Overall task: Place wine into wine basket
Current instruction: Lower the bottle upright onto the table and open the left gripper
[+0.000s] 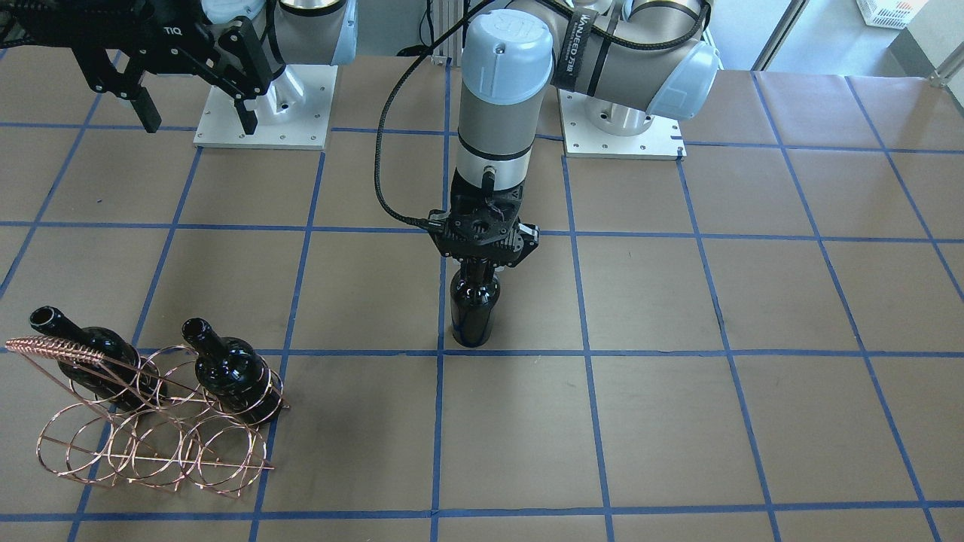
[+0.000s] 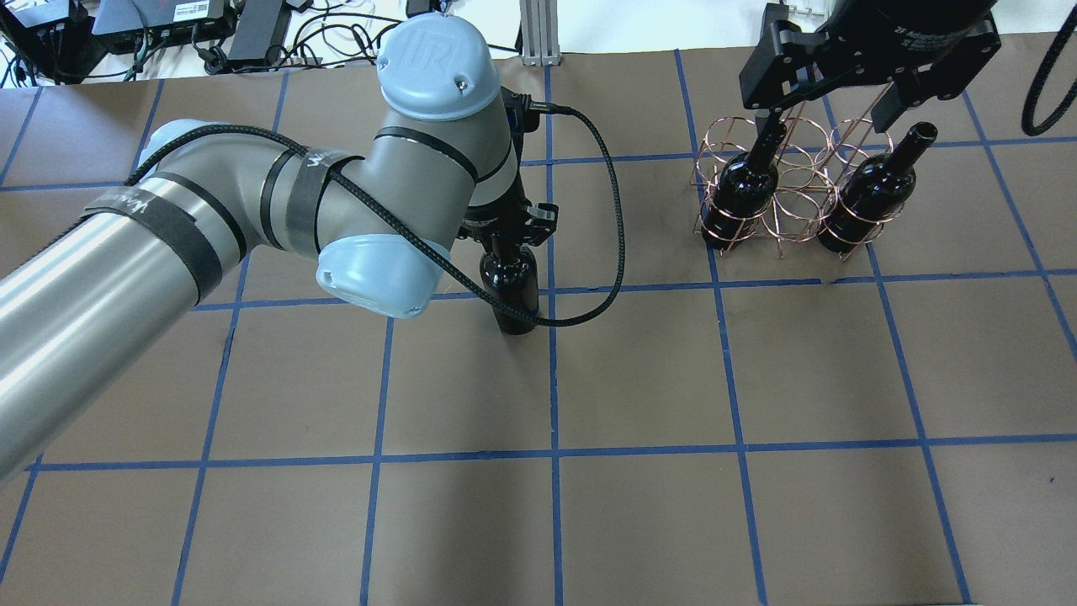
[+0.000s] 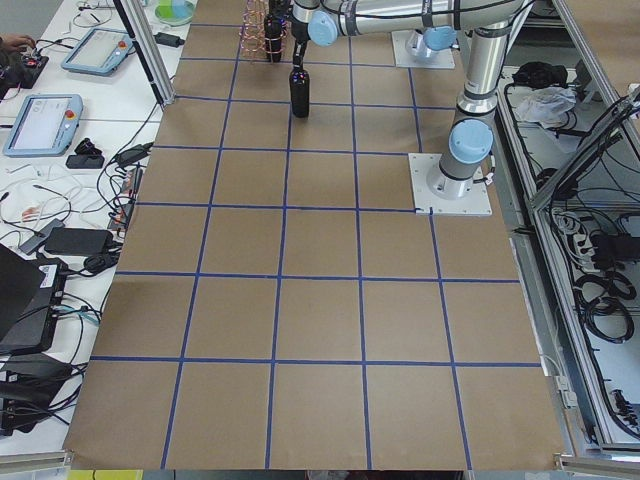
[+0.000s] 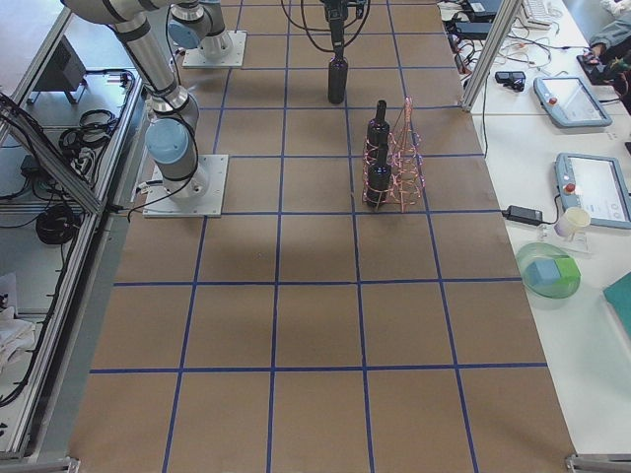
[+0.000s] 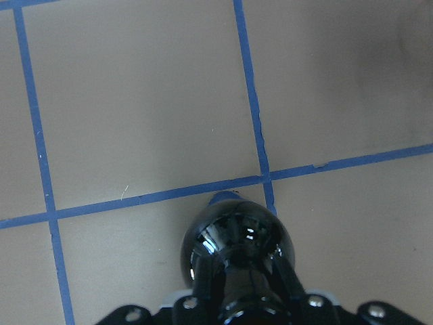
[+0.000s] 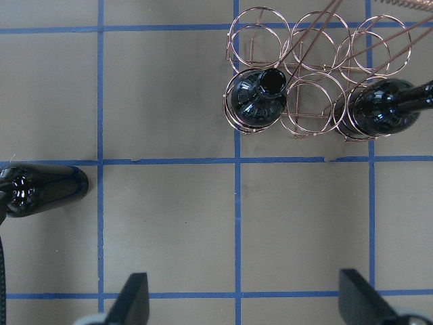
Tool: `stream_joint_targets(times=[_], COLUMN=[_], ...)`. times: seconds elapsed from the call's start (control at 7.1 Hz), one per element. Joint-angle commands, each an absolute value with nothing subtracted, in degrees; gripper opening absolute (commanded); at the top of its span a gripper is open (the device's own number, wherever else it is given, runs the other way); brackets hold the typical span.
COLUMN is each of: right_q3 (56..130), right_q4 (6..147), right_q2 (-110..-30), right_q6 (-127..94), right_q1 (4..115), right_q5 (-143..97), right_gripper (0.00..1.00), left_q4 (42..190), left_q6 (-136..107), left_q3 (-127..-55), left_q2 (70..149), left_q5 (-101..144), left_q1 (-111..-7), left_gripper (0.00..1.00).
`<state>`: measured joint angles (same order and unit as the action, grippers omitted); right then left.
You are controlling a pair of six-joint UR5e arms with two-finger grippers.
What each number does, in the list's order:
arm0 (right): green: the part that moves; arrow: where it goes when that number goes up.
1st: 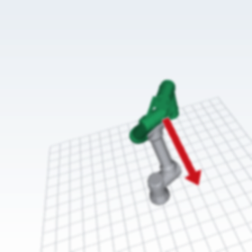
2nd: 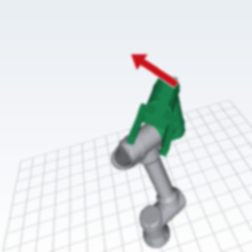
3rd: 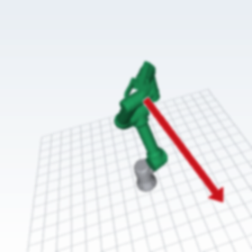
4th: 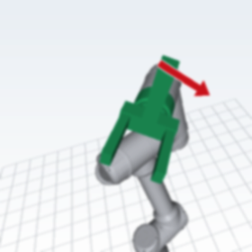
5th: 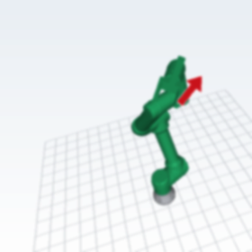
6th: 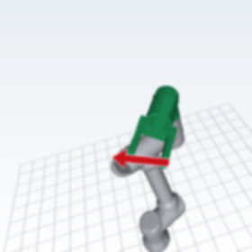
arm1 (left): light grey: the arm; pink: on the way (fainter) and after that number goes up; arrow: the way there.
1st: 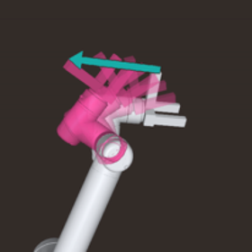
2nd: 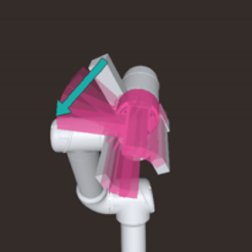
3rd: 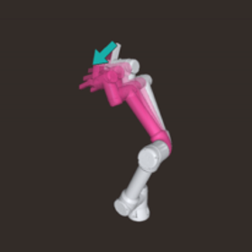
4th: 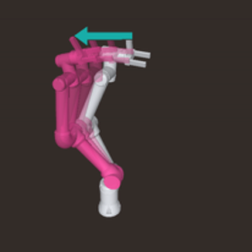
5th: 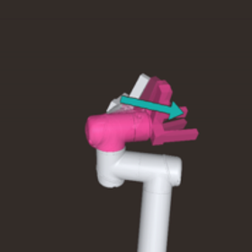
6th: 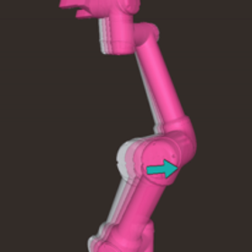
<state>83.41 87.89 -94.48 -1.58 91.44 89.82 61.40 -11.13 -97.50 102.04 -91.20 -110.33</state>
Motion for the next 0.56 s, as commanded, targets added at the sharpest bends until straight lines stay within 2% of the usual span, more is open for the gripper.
stream_joint_targets(times=[0.0, 0.42], right_q3=[83.4, 83.4], right_q4=[87.9, 87.9], right_q2=[-94.5, -94.5], right_q6=[-1.6, -1.6], right_q1=[91.5, 91.4], right_q5=[89.8, 89.8], right_gripper=[1.0, 1.0], left_q4=[61.2, 61.1], left_q6=[-11.0, -10.7], left_q3=[-97.4, -96.9], left_q2=[102.3, 102.3], left_q5=[-91.1, -89.9], left_q1=[-110.4, -110.4], left_gripper=[0.0, 0.0])
